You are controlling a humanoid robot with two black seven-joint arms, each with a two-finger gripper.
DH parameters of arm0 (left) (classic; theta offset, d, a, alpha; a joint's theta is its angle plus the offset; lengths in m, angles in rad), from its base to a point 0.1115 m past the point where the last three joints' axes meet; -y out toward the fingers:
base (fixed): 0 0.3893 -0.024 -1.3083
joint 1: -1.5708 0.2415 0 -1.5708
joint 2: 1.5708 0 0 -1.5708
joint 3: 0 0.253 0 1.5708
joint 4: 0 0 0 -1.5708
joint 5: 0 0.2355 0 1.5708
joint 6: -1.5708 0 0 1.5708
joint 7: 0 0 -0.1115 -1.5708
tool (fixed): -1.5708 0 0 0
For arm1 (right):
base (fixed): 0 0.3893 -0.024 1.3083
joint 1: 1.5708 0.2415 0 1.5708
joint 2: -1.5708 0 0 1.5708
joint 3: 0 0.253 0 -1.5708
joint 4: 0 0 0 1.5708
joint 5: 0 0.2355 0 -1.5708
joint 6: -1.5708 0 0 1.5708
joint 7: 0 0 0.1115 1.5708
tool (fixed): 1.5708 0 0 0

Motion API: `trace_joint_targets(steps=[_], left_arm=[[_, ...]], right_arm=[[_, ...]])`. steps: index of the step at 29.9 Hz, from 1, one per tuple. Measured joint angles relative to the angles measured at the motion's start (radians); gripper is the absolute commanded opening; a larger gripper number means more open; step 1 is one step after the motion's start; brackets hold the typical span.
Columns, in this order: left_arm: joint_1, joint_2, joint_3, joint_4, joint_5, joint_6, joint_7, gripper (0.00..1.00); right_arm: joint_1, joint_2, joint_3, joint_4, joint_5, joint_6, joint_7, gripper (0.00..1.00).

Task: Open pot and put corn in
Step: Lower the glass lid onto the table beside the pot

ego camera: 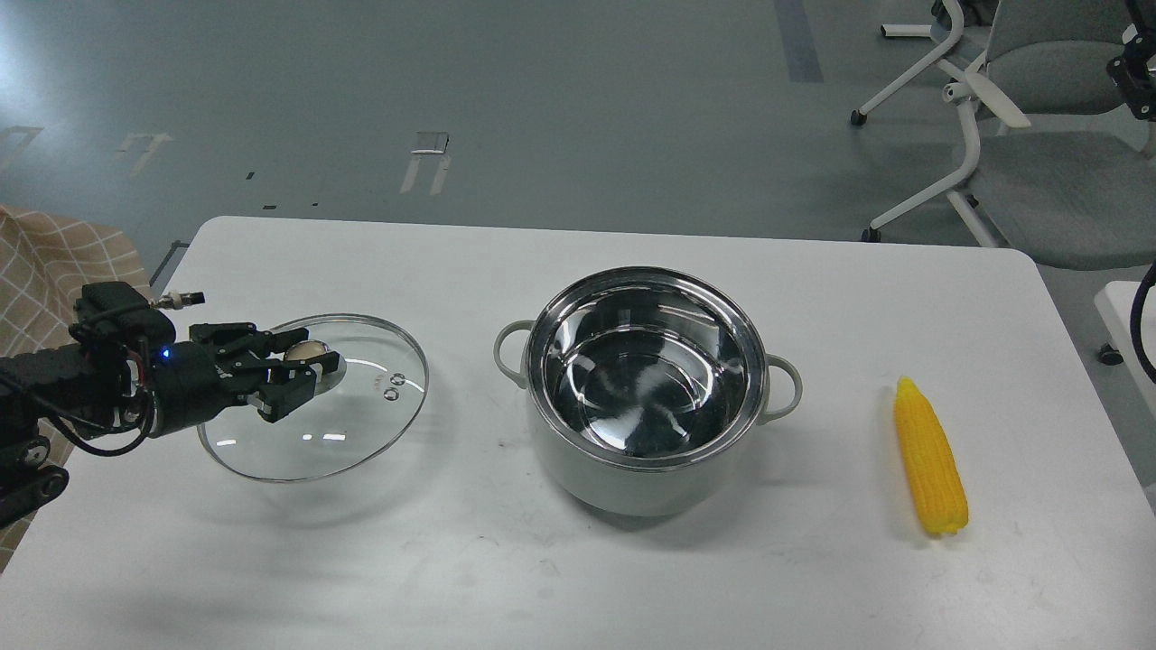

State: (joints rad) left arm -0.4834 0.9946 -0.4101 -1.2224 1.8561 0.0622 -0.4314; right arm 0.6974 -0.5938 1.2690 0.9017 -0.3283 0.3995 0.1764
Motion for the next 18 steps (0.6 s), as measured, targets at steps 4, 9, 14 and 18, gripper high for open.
trace_joint_targets(steps=[4,9,14,18], left_arm=[[0.000,-0.035,0.000,0.062,0.000,0.001,-0.003,0.43],[0.000,-0.042,0.001,0.079,0.001,0.001,-0.006,0.64],[0.014,-0.042,0.002,0.080,0.001,0.000,-0.006,0.64],[0.018,-0.043,0.002,0.080,0.001,0.000,-0.006,0.64]], right_arm=[[-0.001,0.000,0.000,-0.003,0.000,0.001,0.000,1.00],[-0.002,-0.001,-0.001,-0.008,0.000,0.002,0.000,1.00],[-0.006,-0.001,-0.005,-0.009,-0.001,0.003,0.000,1.00],[-0.008,-0.001,-0.005,-0.009,-0.001,0.003,0.000,1.00]])
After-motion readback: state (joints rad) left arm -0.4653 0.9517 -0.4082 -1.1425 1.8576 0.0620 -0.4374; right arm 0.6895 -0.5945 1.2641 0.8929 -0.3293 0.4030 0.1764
